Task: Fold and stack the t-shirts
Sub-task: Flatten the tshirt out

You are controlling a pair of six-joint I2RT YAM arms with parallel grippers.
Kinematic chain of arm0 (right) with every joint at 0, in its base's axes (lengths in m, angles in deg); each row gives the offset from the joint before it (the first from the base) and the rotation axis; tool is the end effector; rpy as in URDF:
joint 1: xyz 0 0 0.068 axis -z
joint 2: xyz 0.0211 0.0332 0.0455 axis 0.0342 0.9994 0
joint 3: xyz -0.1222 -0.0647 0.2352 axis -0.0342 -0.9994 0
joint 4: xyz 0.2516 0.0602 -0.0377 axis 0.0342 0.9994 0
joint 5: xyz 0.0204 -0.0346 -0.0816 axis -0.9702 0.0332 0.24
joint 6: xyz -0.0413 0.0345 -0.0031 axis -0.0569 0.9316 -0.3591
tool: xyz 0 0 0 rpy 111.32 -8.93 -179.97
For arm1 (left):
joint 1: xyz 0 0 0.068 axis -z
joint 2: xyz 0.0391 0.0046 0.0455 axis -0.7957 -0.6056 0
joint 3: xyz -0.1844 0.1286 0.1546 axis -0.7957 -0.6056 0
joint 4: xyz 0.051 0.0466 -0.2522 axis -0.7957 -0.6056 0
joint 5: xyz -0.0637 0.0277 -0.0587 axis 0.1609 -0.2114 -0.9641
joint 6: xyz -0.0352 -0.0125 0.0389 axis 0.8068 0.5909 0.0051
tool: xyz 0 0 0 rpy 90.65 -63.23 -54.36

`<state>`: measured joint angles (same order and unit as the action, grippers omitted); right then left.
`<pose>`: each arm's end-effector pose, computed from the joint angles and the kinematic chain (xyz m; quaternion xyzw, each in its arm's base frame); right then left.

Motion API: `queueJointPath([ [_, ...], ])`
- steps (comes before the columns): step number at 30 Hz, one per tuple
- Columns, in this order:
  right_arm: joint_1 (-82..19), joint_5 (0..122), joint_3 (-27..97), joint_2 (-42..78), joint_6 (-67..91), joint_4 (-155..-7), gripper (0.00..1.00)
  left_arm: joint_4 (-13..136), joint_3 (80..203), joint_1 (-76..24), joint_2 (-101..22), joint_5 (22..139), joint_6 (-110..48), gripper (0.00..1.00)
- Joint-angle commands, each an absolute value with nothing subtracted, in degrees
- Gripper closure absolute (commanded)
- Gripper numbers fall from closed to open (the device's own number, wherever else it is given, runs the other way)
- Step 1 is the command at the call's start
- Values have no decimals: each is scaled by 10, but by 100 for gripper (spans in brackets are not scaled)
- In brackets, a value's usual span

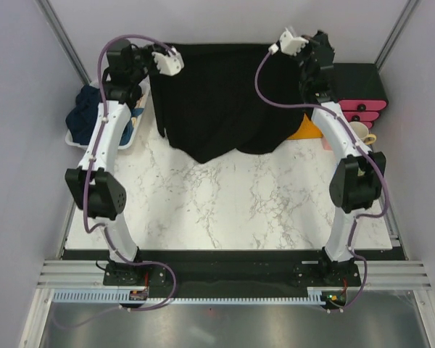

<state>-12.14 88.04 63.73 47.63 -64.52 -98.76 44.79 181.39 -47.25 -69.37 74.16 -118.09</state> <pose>0.4633 0.0709 0.4141 -0.3017 0.5651 -0.4728 0.6051 0.4300 -0.0504 0.4424 0.5512 0.5115 0.2971 0.5884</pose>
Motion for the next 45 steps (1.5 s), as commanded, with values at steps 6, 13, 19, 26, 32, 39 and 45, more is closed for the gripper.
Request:
queueJointPath([
  [6,-103,896,1004,574,-744,-1286,100,767,2075,-473,-742,878,-1194,98],
  [13,-103,875,835,457,-726,-1343,100,859,1876,-459,-633,881,-1165,98],
  [19,-104,889,654,392,-741,-1401,100,872,1675,-450,-597,872,-1146,98],
  [26,-103,874,478,319,-742,-1377,100,787,1482,-434,-510,772,-1159,98],
  [32,-98,860,542,257,-678,-1226,100,599,1508,-435,-420,676,-1104,98],
  [39,-64,644,565,126,-611,-654,100,239,1663,-436,-374,564,-1128,98],
  [45,-63,544,567,53,-674,-323,100,-56,1707,-436,-316,566,-1184,98],
])
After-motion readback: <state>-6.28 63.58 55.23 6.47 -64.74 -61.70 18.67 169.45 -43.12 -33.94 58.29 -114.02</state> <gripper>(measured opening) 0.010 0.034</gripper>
